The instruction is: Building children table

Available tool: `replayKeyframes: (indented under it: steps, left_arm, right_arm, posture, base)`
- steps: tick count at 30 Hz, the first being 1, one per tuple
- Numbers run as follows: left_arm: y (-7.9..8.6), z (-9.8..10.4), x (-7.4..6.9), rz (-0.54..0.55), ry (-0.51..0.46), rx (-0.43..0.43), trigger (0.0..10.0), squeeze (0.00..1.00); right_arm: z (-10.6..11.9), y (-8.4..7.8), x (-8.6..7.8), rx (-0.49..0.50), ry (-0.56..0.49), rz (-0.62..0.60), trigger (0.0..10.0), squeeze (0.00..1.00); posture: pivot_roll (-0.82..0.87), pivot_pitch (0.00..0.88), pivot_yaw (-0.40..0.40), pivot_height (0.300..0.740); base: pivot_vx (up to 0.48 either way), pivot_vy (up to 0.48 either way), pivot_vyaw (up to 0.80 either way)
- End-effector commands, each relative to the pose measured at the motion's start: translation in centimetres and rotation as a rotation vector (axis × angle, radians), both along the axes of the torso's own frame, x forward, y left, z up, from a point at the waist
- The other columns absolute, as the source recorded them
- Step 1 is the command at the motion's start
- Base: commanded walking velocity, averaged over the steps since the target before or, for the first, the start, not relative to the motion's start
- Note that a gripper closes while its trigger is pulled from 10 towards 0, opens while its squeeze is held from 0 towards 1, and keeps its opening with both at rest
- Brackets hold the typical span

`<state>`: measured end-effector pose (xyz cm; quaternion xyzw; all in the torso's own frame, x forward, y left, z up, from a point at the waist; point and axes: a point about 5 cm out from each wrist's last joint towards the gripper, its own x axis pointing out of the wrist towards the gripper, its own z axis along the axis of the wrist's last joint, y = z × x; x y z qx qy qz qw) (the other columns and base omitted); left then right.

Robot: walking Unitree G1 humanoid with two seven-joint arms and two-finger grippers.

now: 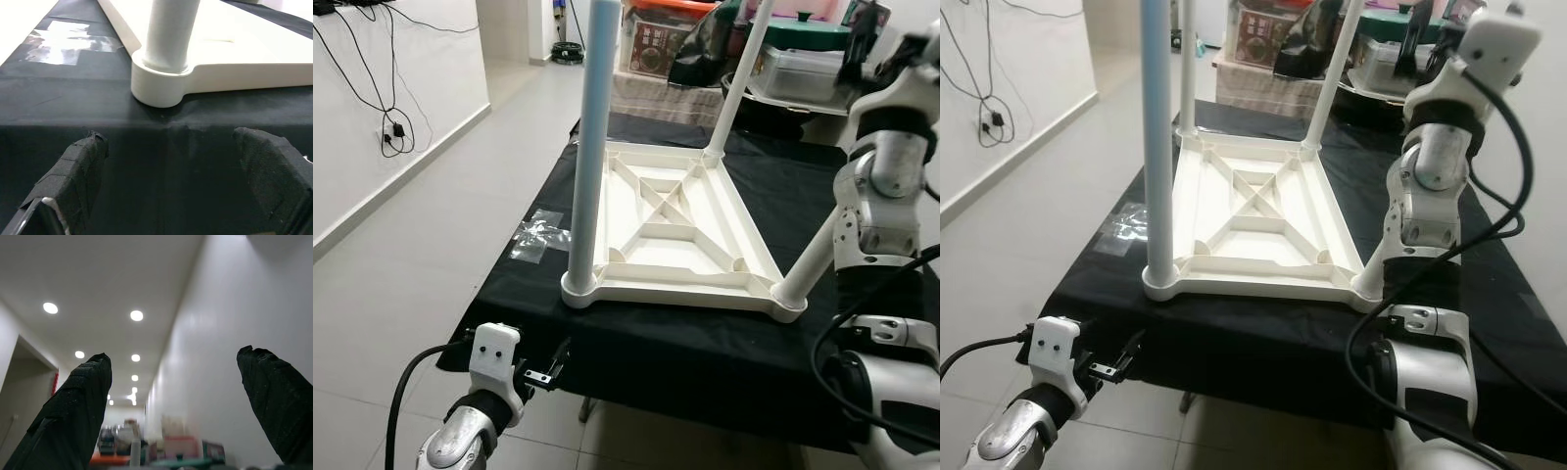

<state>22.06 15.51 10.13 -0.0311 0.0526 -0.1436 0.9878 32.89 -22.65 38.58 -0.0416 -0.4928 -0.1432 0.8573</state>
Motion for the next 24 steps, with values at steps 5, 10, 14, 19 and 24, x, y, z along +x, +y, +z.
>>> replayKeyframes:
  steps: [5, 10, 14, 19, 24]
  left_arm:
    - [-0.2, -0.2, -0.1, -0.015, 0.004, 0.001, 10.0, 0.0]
    - [-0.2, -0.2, -0.1, -0.014, 0.003, 0.0, 10.0, 0.0]
    - [-0.1, -0.2, -0.2, -0.009, 0.003, -0.001, 10.0, 0.0]
    - [-0.1, -0.2, -0.2, -0.007, 0.003, -0.001, 10.0, 0.0]
    - [-0.2, -0.1, -0.1, -0.013, -0.001, -0.003, 10.0, 0.0]
  right_arm:
    - [0.9, 1.2, -1.0, -0.089, -0.087, -0.009, 10.0, 0.0]
    - [-1.1, -0.7, 1.4, 0.013, 0.118, -0.077, 10.0, 0.0]
    - [-2.6, -3.2, 2.5, 0.178, 0.23, -0.119, 10.0, 0.0]
    - [-2.1, -3.9, 1.8, 0.222, 0.161, -0.135, 10.0, 0.0]
    - [-1.1, -3.1, 1.0, 0.188, 0.065, -0.099, 10.0, 0.0]
  posture:
    - [0.06, 0.0, -0.121, 0.74]
    - [0.07, 0.0, -0.131, 0.74]
    - [0.08, 0.0, -0.138, 0.74]
    - [0.08, 0.0, -0.136, 0.74]
    - [0.08, 0.0, -0.134, 0.74]
  base:
    - [0.0, 0.0, 0.0]
    - [0.0, 0.0, 0.0]
    - [0.0, 0.0, 0.0]
    - [0.0, 0.0, 0.0]
    - [0.0, 0.0, 0.0]
